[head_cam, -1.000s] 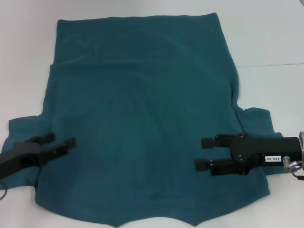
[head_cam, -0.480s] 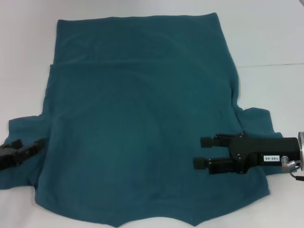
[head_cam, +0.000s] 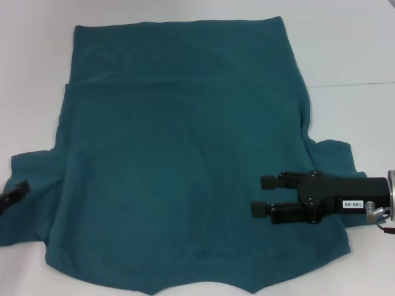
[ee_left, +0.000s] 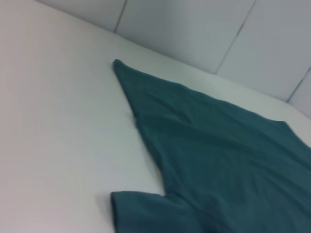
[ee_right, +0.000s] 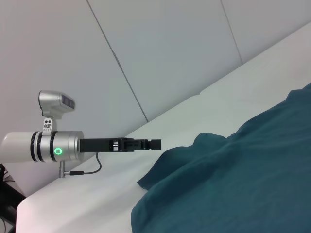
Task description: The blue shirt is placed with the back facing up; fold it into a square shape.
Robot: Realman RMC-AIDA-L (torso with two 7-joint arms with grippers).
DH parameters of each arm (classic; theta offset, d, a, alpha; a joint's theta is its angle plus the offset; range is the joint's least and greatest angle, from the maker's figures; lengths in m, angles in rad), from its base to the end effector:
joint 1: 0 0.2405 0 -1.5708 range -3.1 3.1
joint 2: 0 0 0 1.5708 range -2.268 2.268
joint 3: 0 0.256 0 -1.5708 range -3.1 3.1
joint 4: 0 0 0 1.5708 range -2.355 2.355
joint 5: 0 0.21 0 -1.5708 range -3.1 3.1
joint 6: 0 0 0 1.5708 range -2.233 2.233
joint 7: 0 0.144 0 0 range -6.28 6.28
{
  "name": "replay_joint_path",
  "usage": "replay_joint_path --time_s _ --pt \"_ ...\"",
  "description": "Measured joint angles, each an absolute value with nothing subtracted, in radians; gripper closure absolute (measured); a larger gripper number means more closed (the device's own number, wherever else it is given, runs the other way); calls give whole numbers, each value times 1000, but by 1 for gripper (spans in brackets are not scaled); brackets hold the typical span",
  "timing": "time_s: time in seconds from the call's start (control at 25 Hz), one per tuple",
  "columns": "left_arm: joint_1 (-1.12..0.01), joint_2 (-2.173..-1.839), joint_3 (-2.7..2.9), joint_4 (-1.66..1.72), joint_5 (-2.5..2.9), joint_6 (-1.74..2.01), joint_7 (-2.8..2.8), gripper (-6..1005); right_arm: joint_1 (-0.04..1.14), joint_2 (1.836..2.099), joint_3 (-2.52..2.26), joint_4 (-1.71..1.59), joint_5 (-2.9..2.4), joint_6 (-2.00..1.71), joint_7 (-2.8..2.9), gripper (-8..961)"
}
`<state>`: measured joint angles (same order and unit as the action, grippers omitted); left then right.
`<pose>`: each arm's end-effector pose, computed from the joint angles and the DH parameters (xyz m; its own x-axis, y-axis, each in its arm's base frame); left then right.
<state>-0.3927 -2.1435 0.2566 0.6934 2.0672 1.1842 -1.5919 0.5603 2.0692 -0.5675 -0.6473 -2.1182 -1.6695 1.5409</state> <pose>-0.3763 0.3116 0.0422 0.3921 0.5188 0.7597 0.9199 -0.2201 -0.3244 0.2620 0.3233 0.0076 0.7089 -0.4920 -0.5053 -0.5679 -0.8231 0.0047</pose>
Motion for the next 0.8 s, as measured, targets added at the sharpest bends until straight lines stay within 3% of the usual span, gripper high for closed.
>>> replay_joint_path --time_s 0.8 --pt "-399 -2156 332 667 2072 1046 -1583 230 556 2069 -567 -647 -2108 -1670 1540 38"
